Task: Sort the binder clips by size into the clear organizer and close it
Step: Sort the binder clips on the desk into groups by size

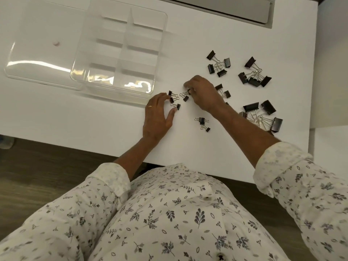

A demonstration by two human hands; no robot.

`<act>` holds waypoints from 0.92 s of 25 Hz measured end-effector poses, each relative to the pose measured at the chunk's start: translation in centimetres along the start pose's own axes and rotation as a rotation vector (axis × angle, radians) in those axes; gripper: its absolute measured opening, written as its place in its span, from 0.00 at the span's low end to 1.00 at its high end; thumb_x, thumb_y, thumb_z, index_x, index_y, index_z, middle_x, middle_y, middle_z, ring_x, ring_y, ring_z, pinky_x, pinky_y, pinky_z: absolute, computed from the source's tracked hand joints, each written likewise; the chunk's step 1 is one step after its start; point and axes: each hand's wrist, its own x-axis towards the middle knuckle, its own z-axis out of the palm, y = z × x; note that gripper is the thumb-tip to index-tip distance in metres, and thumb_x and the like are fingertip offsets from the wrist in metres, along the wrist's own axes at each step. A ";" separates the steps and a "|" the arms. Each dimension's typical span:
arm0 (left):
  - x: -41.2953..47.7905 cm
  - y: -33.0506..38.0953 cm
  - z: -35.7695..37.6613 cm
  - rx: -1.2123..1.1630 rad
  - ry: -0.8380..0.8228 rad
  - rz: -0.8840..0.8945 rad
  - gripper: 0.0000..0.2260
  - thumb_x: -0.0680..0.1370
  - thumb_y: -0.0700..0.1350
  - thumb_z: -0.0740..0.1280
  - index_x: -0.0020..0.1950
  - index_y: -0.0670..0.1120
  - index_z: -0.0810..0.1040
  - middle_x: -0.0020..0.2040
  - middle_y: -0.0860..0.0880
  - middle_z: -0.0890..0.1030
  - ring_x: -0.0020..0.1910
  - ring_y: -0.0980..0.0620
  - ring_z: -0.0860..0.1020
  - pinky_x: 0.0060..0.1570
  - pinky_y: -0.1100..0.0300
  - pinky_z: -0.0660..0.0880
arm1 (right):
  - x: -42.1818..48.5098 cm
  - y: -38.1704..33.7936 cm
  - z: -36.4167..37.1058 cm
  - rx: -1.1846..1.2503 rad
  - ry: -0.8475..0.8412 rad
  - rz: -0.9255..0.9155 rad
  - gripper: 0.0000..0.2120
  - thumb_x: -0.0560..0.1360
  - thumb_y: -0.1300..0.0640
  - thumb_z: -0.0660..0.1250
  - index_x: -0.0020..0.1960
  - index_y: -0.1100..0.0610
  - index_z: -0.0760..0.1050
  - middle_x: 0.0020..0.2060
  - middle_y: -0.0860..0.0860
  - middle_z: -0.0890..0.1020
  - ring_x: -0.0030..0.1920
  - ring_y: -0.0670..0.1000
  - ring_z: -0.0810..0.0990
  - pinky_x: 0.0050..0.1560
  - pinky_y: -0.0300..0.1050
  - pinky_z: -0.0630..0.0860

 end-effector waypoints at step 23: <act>-0.7 0.0 0.0 -0.056 0.018 0.092 0.14 0.81 0.41 0.66 0.67 0.42 0.75 0.66 0.45 0.75 0.68 0.46 0.72 0.71 0.52 0.69 | -6.6 -2.1 3.0 -0.304 0.150 -0.125 0.13 0.76 0.62 0.67 0.59 0.54 0.81 0.57 0.51 0.79 0.54 0.56 0.77 0.45 0.52 0.73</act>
